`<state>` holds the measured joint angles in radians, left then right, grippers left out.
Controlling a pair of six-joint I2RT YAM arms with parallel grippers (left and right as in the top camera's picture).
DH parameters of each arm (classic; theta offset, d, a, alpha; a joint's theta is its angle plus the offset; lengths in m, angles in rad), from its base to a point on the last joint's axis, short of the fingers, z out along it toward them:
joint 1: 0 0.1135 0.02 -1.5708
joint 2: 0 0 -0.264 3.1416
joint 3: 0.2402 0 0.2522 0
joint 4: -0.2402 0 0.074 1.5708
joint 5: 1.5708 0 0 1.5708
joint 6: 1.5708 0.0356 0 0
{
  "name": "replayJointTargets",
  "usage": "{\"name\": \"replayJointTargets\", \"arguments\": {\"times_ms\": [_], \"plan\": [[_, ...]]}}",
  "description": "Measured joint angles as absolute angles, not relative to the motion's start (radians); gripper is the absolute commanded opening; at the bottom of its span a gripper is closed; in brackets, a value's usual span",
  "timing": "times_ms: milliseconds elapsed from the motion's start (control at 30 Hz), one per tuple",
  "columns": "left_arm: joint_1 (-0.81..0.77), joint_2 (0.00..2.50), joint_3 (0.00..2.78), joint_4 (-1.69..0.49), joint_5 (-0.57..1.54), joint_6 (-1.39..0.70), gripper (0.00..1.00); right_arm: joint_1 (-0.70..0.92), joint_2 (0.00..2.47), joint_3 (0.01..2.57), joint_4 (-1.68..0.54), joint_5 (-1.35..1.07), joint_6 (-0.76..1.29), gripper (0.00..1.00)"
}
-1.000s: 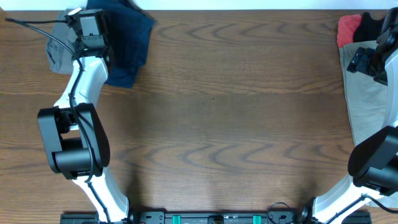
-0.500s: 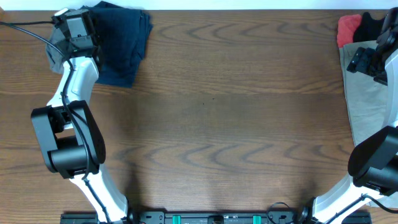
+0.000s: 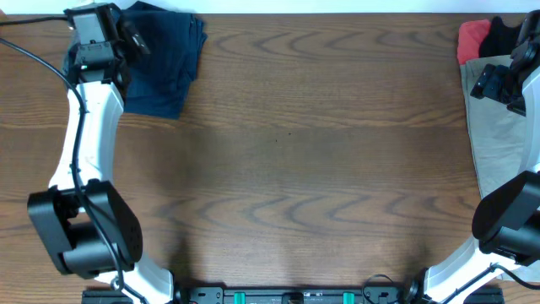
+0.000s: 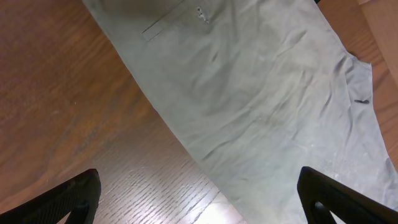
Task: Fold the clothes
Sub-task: 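Lay the shorts on the grey trousers and retract the left gripper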
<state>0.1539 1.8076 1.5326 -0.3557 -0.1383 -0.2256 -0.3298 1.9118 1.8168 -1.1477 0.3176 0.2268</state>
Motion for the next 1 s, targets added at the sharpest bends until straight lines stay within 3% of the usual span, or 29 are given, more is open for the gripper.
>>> {"name": "replayJointTargets", "arguments": {"times_ms": [367,767,1000], "plan": [[0.148,1.614,1.532,-0.729,0.279,-0.282,0.98,-0.330,1.911,1.817,-1.148,0.318,0.227,0.99],[0.147,1.103,1.317,-0.984,0.342,-0.265,0.98,-0.330,1.912,1.817,-1.148,0.318,0.227,0.99],[0.147,0.914,1.210,-1.254,0.342,-0.262,0.98,-0.330,1.911,1.817,-1.148,0.318,0.227,0.99]]}}
